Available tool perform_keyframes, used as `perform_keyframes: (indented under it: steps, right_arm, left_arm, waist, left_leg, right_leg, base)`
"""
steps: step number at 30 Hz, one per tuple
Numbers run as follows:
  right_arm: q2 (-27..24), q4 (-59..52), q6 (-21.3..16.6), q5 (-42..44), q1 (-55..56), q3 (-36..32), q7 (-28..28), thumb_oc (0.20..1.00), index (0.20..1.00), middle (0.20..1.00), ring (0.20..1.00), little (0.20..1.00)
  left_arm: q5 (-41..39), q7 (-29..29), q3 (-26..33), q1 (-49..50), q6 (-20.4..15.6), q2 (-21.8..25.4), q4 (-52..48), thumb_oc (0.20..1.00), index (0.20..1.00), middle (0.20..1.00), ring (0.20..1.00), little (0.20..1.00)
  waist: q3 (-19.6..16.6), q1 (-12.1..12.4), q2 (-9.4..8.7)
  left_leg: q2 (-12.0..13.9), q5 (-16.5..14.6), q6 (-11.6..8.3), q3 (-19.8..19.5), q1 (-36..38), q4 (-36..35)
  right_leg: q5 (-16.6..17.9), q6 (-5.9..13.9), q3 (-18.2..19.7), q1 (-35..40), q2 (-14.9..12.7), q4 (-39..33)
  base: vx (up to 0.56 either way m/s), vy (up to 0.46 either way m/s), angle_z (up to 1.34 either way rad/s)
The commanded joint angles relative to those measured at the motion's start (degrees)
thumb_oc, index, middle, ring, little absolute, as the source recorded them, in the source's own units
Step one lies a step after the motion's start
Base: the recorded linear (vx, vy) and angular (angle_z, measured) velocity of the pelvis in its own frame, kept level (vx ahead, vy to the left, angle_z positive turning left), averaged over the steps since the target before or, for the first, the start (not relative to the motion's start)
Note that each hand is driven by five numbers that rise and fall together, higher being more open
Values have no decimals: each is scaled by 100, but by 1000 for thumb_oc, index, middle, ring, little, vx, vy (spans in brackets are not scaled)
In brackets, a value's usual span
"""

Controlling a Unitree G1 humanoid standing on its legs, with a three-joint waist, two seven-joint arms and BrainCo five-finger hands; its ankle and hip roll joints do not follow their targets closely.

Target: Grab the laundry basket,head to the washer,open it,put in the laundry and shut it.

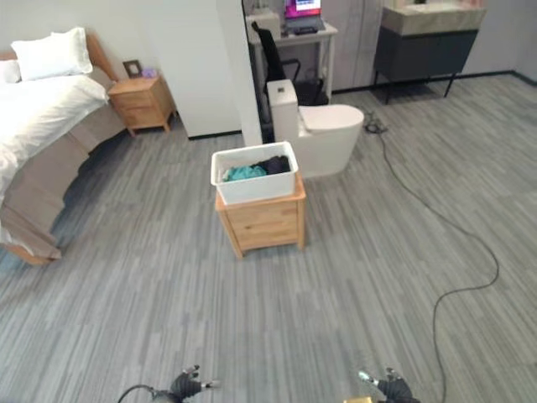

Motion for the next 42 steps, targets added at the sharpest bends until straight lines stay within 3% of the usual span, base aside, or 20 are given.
perform_keyframes:
  steps: [1, 6, 12, 20, 30, 35, 36, 37, 39, 42]
  right_arm:
    - [-143, -259, -317, 194, -23, -21, -18, 1000, 1000, 1000, 1000, 1000]
    - [-121, -150, -258, -27, -132, 111, -89, 1000, 1000, 1000, 1000, 1000]
    - [-132, -105, -190, -57, -223, 181, -197, 1000, 1000, 1000, 1000, 1000]
    - [-4, 194, -113, -123, -310, 267, -139, 1000, 1000, 1000, 1000, 1000]
    - [148, 59, -108, -95, -400, 382, -146, 1000, 1000, 1000, 1000, 1000]
    - [156, 99, -97, -122, -384, 373, -158, 1000, 1000, 1000, 1000, 1000]
    - [163, -21, -98, -115, -323, 361, -196, 1000, 1000, 1000, 1000, 1000]
    - [164, -23, -97, -115, -321, 361, -197, 1000, 1000, 1000, 1000, 1000]
    - [102, -441, -111, -141, -279, 382, -226, 1000, 1000, 1000, 1000, 1000]
    - [82, -689, -143, -162, -259, 374, -262, 1000, 1000, 1000, 1000, 1000]
  left_arm:
    - [-530, 95, 195, -241, -257, 50, 49, 1000, 1000, 1000, 1000, 1000]
    - [-628, 144, 341, -252, -243, 56, 206, 1000, 1000, 1000, 1000, 1000]
    - [-714, 309, 317, -562, -217, -1, 246, 1000, 1000, 1000, 1000, 1000]
    - [-263, 346, 260, -555, -190, 157, 413, 1000, 1000, 1000, 1000, 1000]
    - [-55, 489, 314, -586, -209, 389, 373, 1000, 1000, 1000, 1000, 1000]
    - [-6, 504, 246, -594, -213, 395, 301, 1000, 1000, 1000, 1000, 1000]
    - [177, 483, 19, -643, -189, 453, 32, 1000, 1000, 1000, 1000, 1000]
    - [178, 483, 19, -642, -187, 454, 30, 1000, 1000, 1000, 1000, 1000]
    - [297, 445, -99, -672, -191, 580, -154, 1000, 1000, 1000, 1000, 1000]
    - [377, 438, -92, -726, -152, 624, -115, 1000, 1000, 1000, 1000, 1000]
  waist:
    - [-121, 129, -298]
    - [-151, 194, -337]
    - [23, 103, -413]
    - [64, 94, -406]
    - [193, 197, -605]
    - [205, 195, -612]
    - [343, 85, -562]
    - [340, 89, -568]
    - [613, -35, -534]
    - [654, -89, -514]
  left_leg:
    - [66, -155, -200, -325, -112, -19]
    - [53, -175, -186, -277, -58, 7]
    - [48, -221, -292, 26, -489, 442]
    - [-29, -414, -128, 322, -488, 538]
    - [-89, -689, 38, 527, -575, 846]
    - [-101, -742, 92, 555, -568, 866]
    - [-167, -803, 242, 468, -506, 931]
    - [-173, -804, 244, 474, -513, 935]
    - [-195, -887, 367, 483, -427, 1012]
    - [-206, -1027, 383, 451, -340, 1095]
  right_leg:
    - [-459, 609, 44, -80, -394, 569]
    - [-461, 636, 18, 13, -407, 532]
    - [-399, 646, -194, -136, -534, 568]
    - [-335, 743, 17, -252, -698, 696]
    - [-365, 881, 261, -496, -753, 1093]
    - [-369, 948, 297, -599, -781, 1323]
    - [-48, 1027, 513, -1139, -862, 2491]
    - [-56, 1029, 522, -1155, -867, 2511]
    - [394, 959, 678, -1726, -817, 3382]
    - [75, 915, 596, -2054, -716, 3207]
  base:
    - [0, 0, 0]
    - [4, 22, -1]
    - [-80, 44, 19]
    - [27, 99, -8]
    - [33, 77, -11]
    - [27, 81, -5]
    - [8, 166, -9]
    - [0, 219, 3]
    - [-12, 153, 28]
    - [123, 71, 8]
